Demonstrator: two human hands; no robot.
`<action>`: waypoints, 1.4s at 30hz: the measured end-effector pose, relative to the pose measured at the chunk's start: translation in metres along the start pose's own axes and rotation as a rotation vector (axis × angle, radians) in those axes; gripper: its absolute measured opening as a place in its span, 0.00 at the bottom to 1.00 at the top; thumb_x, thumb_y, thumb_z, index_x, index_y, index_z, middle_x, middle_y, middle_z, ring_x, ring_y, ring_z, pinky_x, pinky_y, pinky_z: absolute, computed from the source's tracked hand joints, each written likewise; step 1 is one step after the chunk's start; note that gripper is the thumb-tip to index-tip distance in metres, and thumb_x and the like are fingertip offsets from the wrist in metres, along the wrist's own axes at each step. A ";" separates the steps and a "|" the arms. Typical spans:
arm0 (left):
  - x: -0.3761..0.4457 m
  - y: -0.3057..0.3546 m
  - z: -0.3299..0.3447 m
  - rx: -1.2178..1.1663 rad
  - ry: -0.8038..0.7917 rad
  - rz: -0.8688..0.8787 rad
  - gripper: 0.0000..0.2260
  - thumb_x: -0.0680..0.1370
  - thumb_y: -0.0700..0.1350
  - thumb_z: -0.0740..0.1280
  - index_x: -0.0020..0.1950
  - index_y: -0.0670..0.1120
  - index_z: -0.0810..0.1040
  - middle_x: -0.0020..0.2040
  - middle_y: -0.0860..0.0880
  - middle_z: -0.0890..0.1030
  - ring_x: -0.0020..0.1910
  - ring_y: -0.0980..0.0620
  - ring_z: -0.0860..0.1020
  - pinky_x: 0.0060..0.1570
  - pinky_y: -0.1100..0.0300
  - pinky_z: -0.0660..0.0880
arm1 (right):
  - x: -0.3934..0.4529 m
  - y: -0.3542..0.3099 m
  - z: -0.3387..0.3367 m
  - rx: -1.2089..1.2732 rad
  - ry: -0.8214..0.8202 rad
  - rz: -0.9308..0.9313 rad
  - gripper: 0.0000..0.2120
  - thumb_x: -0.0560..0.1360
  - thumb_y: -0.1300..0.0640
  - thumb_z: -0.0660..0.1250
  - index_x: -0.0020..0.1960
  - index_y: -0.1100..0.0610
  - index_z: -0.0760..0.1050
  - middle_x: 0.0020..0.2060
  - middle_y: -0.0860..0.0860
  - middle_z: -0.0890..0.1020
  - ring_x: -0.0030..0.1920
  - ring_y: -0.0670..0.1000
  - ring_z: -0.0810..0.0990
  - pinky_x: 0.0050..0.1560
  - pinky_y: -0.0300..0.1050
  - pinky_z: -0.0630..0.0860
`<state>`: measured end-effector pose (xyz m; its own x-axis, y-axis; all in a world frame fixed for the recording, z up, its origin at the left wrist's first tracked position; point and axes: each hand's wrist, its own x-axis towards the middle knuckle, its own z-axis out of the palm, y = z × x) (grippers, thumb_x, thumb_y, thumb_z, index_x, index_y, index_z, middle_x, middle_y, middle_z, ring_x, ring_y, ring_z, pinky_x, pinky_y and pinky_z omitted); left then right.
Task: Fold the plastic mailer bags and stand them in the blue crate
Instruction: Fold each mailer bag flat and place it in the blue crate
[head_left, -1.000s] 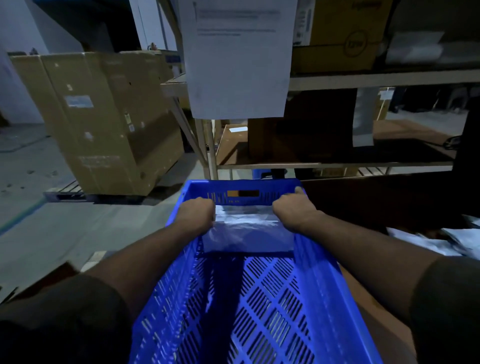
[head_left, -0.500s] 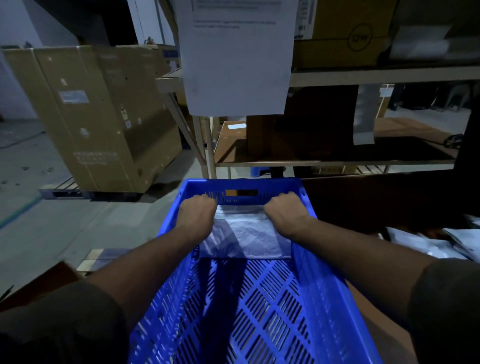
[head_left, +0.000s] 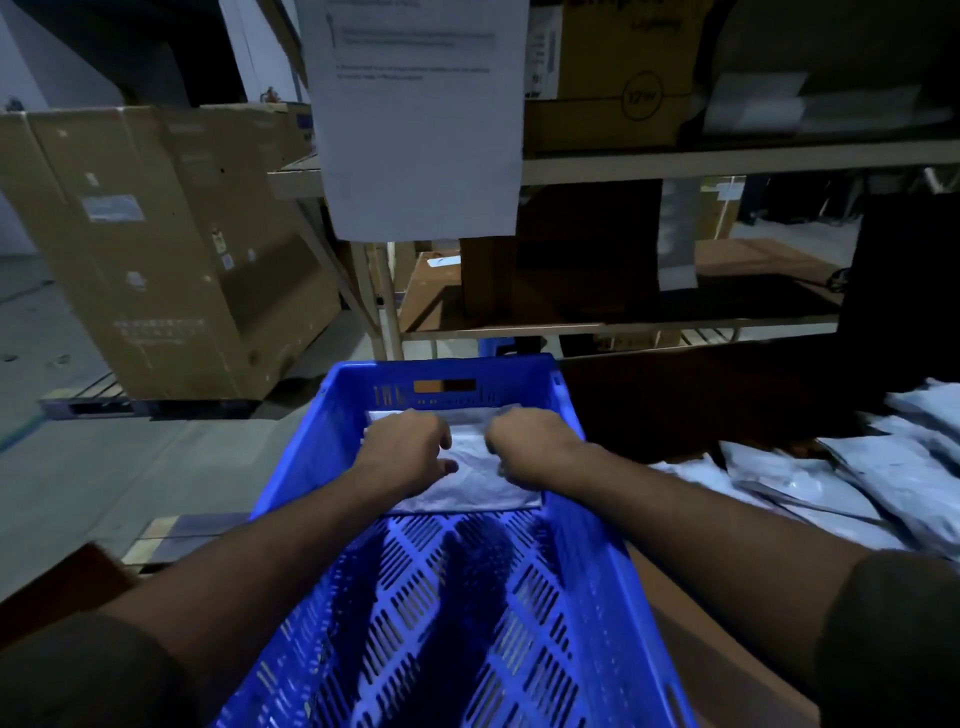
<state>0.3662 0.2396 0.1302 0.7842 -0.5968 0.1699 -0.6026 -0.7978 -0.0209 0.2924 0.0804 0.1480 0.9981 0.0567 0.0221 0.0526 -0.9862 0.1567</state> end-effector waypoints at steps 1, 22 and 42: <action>-0.002 0.011 -0.008 -0.027 0.045 0.015 0.12 0.77 0.57 0.72 0.57 0.53 0.81 0.52 0.54 0.84 0.53 0.51 0.81 0.46 0.55 0.76 | -0.010 0.005 -0.004 0.052 0.086 0.007 0.07 0.76 0.60 0.68 0.53 0.58 0.79 0.53 0.54 0.82 0.54 0.58 0.79 0.48 0.49 0.78; -0.003 0.364 -0.025 -0.294 -0.074 0.358 0.10 0.76 0.60 0.72 0.49 0.55 0.83 0.44 0.58 0.84 0.43 0.58 0.81 0.43 0.57 0.79 | -0.354 0.233 0.092 0.476 0.328 0.727 0.12 0.80 0.48 0.66 0.61 0.48 0.80 0.56 0.43 0.82 0.59 0.46 0.78 0.57 0.45 0.75; 0.002 0.482 0.050 -0.435 -0.134 0.005 0.05 0.79 0.54 0.70 0.48 0.54 0.83 0.44 0.56 0.84 0.44 0.56 0.80 0.46 0.55 0.79 | -0.274 0.377 0.168 0.092 0.164 0.462 0.19 0.78 0.56 0.66 0.68 0.51 0.69 0.65 0.54 0.73 0.66 0.58 0.70 0.57 0.53 0.71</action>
<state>0.0843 -0.1504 0.0715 0.7759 -0.6295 0.0410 -0.5902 -0.7015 0.3993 0.0440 -0.3329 0.0353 0.9004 -0.3726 0.2246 -0.3838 -0.9234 0.0069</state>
